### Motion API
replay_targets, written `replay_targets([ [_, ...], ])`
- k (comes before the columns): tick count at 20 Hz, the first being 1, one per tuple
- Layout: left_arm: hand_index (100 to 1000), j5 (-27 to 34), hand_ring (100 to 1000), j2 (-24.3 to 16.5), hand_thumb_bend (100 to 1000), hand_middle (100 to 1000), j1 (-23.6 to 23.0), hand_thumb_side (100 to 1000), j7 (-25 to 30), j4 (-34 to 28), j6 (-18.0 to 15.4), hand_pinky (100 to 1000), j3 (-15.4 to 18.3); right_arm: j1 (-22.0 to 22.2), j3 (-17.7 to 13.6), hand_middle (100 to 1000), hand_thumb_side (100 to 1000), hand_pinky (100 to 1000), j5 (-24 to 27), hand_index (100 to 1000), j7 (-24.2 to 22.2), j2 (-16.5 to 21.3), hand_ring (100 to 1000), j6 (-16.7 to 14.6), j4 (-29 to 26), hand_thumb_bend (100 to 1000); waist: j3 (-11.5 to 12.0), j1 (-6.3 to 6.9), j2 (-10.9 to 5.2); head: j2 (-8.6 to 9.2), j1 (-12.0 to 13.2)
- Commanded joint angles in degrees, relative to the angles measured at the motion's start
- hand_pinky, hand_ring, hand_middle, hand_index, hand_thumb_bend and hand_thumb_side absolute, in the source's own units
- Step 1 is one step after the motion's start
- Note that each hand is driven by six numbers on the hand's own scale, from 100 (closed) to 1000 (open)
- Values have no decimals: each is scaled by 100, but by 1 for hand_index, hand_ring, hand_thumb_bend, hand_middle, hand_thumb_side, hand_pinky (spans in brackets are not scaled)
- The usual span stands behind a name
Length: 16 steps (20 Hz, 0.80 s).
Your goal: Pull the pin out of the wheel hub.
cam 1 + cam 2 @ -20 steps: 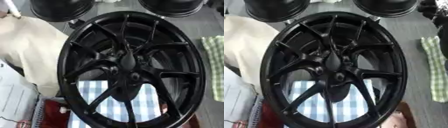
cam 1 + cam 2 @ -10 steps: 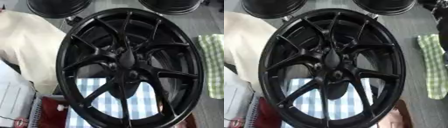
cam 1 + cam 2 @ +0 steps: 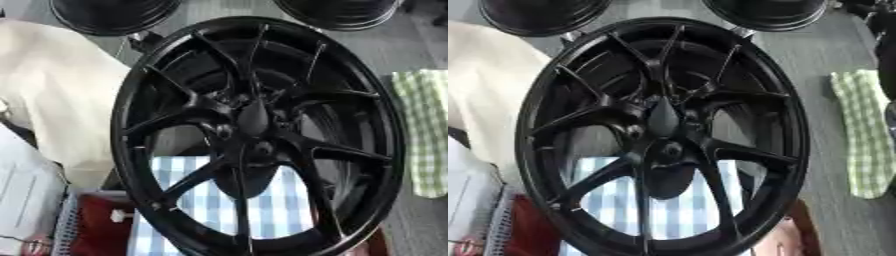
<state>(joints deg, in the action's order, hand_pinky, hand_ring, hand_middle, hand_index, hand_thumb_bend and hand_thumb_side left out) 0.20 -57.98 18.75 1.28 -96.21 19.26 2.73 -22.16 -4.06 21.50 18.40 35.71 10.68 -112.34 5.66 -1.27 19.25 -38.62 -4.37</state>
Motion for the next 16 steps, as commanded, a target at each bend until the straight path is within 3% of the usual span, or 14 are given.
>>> replay_targets([
  [1,931,-197,834,-88,561,842,-26,673,-124,0,23,876,211,-47,-87,653,633,886,17,702,46,164,734,-3,-119,100,5,10,-115,69,-33],
  [3,911,-133,823,-50,536,822,-43,693,-211,-1,40,867,244,-49,-90,653,631,886,22,702,51,164,734,-6,-122,100,9,4,-118,87,-46],
  [6,859,28,783,-6,378,757,-40,721,-468,-15,123,844,312,-49,-96,653,630,885,31,702,58,169,734,-13,-129,100,19,-3,-128,86,-61],
  [9,821,461,744,90,230,712,11,747,-1079,-141,100,830,448,-38,-100,652,630,885,38,702,62,188,734,-18,-136,100,36,-12,-135,94,-85],
  [10,816,654,736,123,230,711,19,747,-1329,-203,37,825,478,-33,-101,652,645,885,39,702,63,194,734,-19,-138,100,39,-14,-136,92,-91],
  [11,814,894,730,220,161,697,47,747,-1614,-314,-87,822,535,-30,-102,652,629,885,40,702,65,202,734,-22,-143,100,44,-17,-138,86,-94],
  [16,812,2089,729,1005,185,697,8,777,-2931,-1077,-877,822,684,-64,-108,653,624,884,64,703,64,235,734,-41,-181,100,41,-34,-138,110,-116],
])
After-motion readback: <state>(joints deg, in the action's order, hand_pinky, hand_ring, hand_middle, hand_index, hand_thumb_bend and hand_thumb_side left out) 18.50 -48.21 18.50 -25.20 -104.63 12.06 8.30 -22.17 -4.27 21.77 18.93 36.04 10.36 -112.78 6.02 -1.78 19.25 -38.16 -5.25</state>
